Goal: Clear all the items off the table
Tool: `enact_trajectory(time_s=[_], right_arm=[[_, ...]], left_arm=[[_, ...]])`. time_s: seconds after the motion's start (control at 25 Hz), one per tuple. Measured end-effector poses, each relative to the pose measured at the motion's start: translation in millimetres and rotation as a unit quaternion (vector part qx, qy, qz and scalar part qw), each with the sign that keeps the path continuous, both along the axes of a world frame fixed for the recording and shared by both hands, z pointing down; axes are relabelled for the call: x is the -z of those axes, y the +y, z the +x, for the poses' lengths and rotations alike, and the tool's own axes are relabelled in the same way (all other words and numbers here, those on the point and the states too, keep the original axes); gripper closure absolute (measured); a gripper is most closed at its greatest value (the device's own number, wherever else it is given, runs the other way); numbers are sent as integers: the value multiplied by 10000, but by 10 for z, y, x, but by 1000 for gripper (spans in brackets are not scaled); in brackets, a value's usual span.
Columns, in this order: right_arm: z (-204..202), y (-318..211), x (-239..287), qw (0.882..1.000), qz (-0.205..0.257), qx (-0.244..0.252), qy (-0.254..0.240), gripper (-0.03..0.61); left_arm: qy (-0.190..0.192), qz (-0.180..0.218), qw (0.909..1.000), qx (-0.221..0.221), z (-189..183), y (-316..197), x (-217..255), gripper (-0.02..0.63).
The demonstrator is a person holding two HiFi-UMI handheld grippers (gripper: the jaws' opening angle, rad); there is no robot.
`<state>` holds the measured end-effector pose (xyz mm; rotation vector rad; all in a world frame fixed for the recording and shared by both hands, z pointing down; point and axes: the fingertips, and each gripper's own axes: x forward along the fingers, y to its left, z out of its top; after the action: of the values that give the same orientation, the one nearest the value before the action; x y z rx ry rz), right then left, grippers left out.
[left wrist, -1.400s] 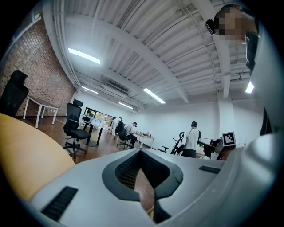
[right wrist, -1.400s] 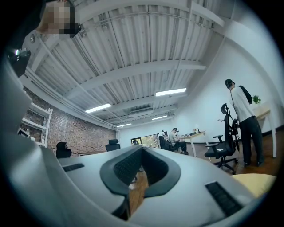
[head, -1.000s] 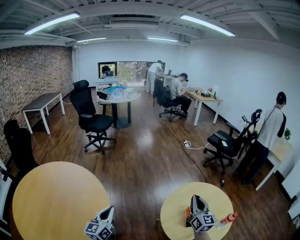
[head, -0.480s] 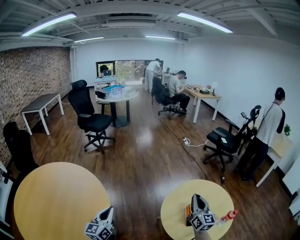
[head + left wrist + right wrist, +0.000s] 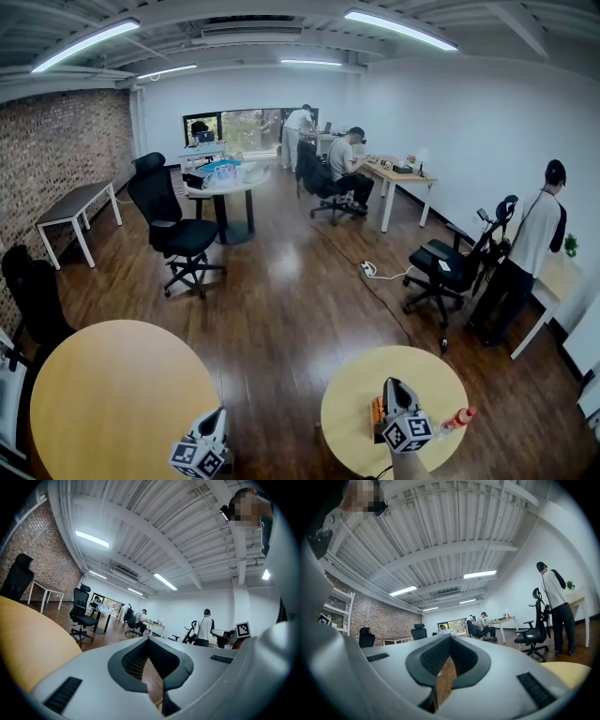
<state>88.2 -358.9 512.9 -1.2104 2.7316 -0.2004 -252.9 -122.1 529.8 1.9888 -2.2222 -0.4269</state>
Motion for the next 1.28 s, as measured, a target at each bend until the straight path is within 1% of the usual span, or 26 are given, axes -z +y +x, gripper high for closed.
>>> enact_trajectory(time_s=[0.2, 0.32, 0.76, 1.12, 1.28], right_arm=[[31, 11, 16, 10000, -2, 20, 14, 578], [53, 32, -6, 9999, 69, 1, 137, 578], [220, 113, -19, 9993, 58, -200, 323, 578], [351, 100, -31, 9988, 18, -347, 332, 578], [330, 94, -39, 9989, 22, -351, 300, 578]], left_arm=[[5, 34, 10000, 24, 17, 4, 25, 623], [38, 27, 10000, 10, 21, 11, -26, 623], [122, -33, 9999, -73, -4, 14, -34, 623], [106, -72, 9998, -152, -7, -56, -16, 623], [85, -85, 9998, -166, -9, -57, -12, 623]])
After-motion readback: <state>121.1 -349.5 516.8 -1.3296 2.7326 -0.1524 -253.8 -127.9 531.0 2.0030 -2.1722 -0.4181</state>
